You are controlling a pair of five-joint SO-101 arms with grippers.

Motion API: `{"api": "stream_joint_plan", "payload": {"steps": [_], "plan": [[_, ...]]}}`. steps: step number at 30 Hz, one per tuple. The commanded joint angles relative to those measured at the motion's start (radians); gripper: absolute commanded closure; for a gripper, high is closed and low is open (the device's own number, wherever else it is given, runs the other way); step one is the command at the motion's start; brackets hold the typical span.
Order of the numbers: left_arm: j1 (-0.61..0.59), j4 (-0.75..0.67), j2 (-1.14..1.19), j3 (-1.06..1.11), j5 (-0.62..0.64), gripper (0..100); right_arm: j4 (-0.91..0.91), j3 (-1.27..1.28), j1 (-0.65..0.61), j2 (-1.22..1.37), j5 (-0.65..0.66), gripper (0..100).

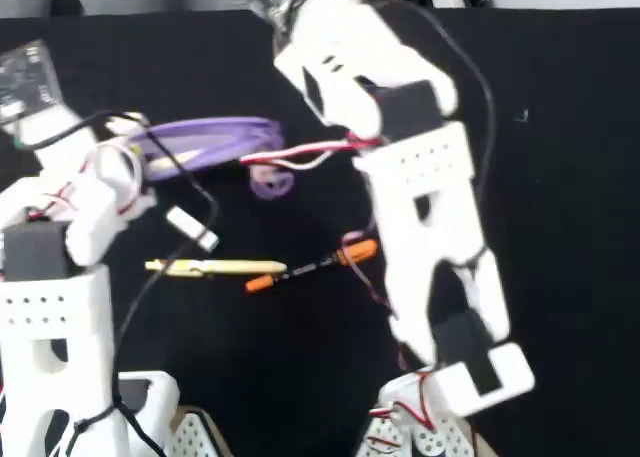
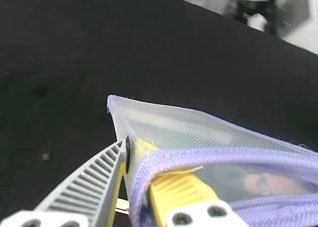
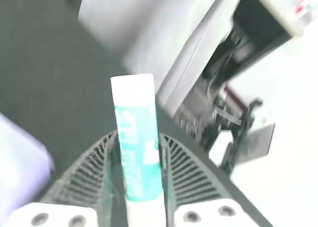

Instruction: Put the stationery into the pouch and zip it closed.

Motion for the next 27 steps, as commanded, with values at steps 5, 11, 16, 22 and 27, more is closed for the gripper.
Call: {"api": "stream_joint_plan", "payload": {"steps": [5, 11, 16, 22, 27], "plan": [[0.116, -0.054, 0.077, 0.007, 0.020, 97, 0.055, -0.108, -0.120, -0.200, -0.204, 98.7], [0.116, -0.051, 0.127, 0.008, 0.020, 97, -0.048, -0.002, -0.207, -0.294, -0.233, 98.7], [0.116, -0.048, 0.127, 0.013, 0.020, 97, -0.273, 0.282, -0.241, -0.406, -0.252, 98.7], [0.111, -0.044, 0.127, 0.016, 0.018, 97, -0.615, 0.680, -0.244, -0.578, -0.252, 98.7], [0.114, -0.046, 0.127, 0.025, 0.020, 97, -0.784, 0.865, -0.245, -0.628, -0.267, 98.7]]}}
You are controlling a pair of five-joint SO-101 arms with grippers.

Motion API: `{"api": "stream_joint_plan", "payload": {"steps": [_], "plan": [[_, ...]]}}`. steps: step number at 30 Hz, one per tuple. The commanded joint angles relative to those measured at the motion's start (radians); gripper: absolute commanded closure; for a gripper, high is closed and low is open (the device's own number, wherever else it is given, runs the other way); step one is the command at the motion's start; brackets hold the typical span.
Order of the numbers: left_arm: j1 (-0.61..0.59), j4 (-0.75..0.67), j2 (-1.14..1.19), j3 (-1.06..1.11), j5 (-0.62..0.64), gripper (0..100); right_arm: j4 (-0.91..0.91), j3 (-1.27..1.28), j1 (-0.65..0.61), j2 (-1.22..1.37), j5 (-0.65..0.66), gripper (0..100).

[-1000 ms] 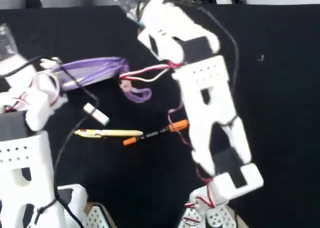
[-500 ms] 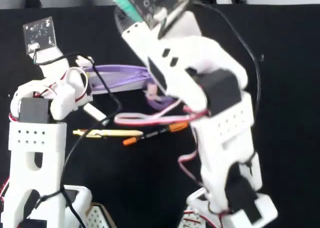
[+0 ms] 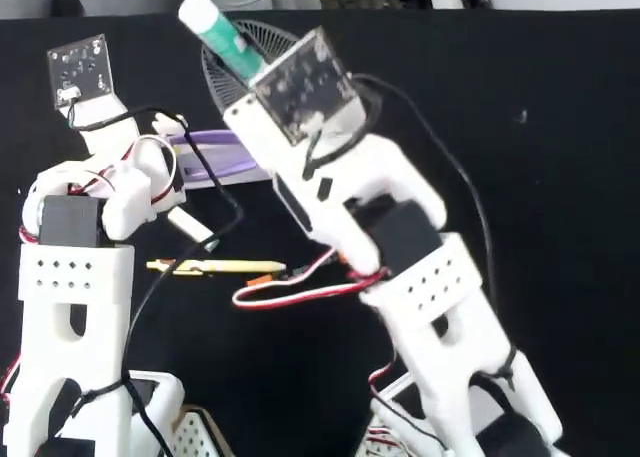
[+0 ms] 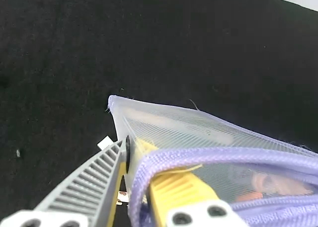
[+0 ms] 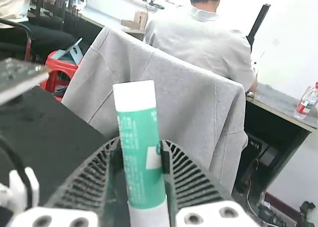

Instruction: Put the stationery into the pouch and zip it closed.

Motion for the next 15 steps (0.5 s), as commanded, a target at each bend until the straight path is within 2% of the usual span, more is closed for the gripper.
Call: {"api": "stream_joint_plan", "payload": {"steps": [1, 4, 15], "plan": [[0.013, -0.018, 0.008, 0.008, 0.014, 97, -0.203, 0.143, -0.015, -0.065, -0.034, 98.7], [0.013, -0.017, 0.008, 0.008, 0.014, 97, -0.377, 0.265, -0.014, -0.065, -0.097, 98.7], [0.012, -0.015, 0.008, 0.004, 0.014, 97, -0.833, 0.595, -0.034, -0.064, -0.104, 98.7]]}}
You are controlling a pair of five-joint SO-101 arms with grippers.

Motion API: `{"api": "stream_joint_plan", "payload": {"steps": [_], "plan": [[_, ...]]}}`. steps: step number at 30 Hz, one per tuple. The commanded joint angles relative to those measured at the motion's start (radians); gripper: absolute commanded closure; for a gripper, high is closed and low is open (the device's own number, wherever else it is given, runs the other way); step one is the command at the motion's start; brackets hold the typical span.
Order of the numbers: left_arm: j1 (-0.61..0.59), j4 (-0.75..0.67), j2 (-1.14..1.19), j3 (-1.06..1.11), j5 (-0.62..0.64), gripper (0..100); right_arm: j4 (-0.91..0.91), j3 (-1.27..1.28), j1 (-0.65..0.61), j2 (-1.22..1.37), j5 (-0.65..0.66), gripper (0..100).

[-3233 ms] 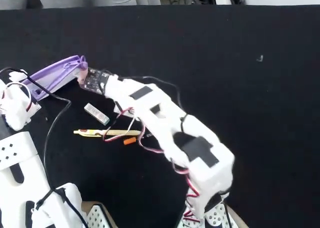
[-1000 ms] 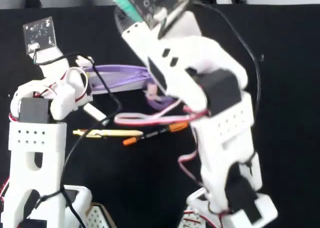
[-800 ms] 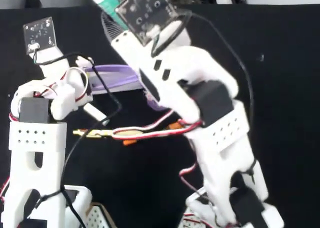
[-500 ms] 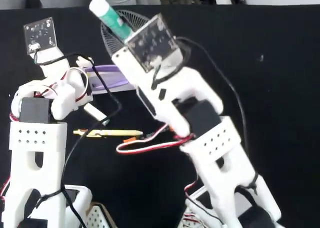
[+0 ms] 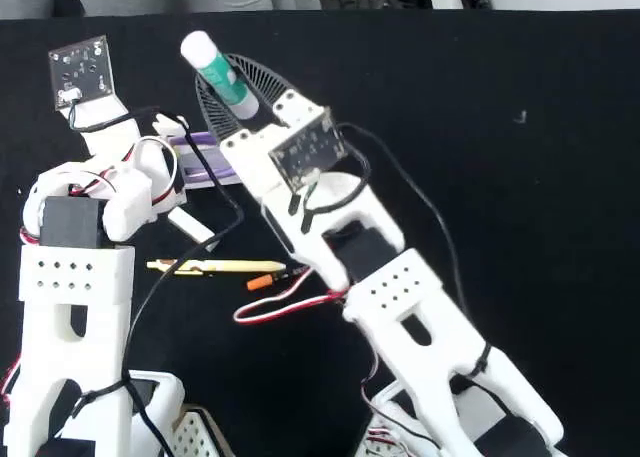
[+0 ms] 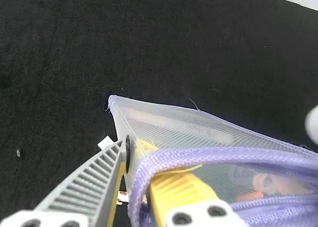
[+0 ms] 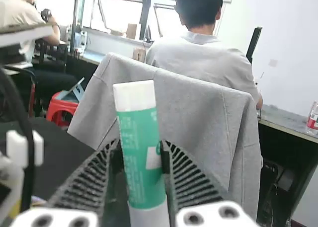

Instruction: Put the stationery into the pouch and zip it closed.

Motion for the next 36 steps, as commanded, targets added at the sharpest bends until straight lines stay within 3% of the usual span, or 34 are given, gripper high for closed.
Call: {"api": "stream_joint_plan", "payload": {"steps": [1, 5, 13, 18, 22, 27, 36], "plan": [[0.007, -0.015, 0.009, -0.004, 0.014, 97, -0.239, 0.120, -0.017, -0.041, -0.008, 98.7], [0.005, -0.015, 0.009, -0.004, 0.014, 97, -0.359, 0.203, -0.017, -0.039, -0.008, 98.7], [0.004, -0.014, 0.009, -0.002, 0.014, 97, -0.379, 0.157, -0.017, 0.156, -0.009, 98.7], [0.002, -0.014, 0.009, -0.002, 0.014, 97, -0.483, 0.156, -0.015, 0.297, -0.106, 98.7], [-0.016, -0.014, 0.009, -0.002, 0.014, 97, -0.494, 0.143, -0.014, 0.346, -0.106, 98.7], [-0.048, -0.014, 0.009, 0.001, 0.014, 97, -0.462, 0.157, -0.012, 0.209, -0.112, 98.7], [-0.044, -0.020, 0.009, 0.001, 0.014, 97, -0.256, 0.266, -0.052, -0.271, -0.138, 98.7]]}}
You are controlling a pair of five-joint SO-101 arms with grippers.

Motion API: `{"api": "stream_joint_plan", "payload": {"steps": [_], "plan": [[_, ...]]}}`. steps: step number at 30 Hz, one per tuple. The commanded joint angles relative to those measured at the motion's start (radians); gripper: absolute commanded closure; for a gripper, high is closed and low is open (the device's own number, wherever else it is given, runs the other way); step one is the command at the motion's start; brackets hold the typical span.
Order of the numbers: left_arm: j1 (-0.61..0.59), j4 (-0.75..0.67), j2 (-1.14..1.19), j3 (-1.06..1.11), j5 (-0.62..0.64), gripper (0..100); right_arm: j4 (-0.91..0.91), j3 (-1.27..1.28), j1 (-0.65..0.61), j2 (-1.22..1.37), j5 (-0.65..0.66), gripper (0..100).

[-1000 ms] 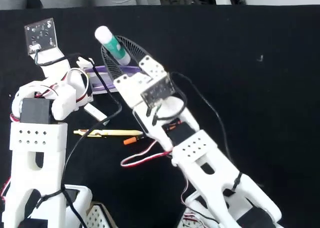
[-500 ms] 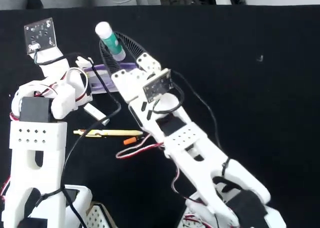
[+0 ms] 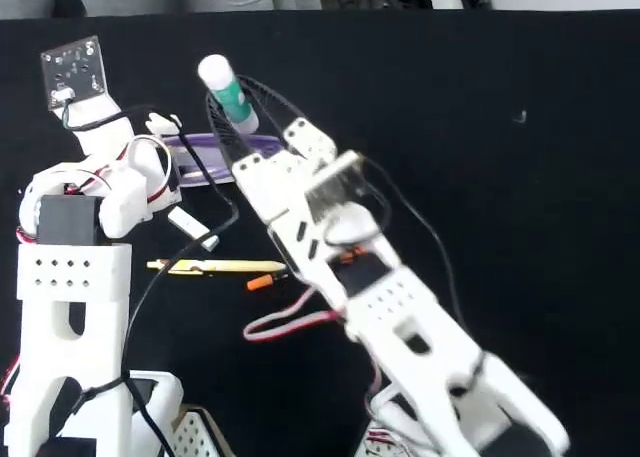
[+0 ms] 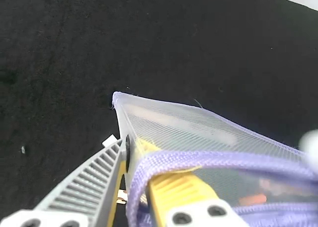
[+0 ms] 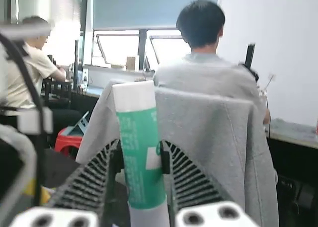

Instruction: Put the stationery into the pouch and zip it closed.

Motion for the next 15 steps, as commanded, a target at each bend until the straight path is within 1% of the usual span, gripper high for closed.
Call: {"api": "stream_joint_plan", "payload": {"steps": [1, 5, 9, 15], "plan": [[-0.013, -0.018, 0.008, -0.001, 0.014, 97, 0.087, 0.031, -0.066, -0.251, -0.040, 98.7], [-0.013, -0.015, 0.008, -0.005, 0.014, 97, 0.098, 0.054, -0.135, -0.280, -0.038, 98.7], [-0.013, -0.014, 0.008, -0.005, 0.014, 97, 0.086, 0.038, -0.133, -0.203, -0.038, 98.7], [-0.041, -0.017, 0.009, 0.001, 0.015, 97, -0.052, 0.035, -0.100, -0.054, -0.040, 98.7]]}}
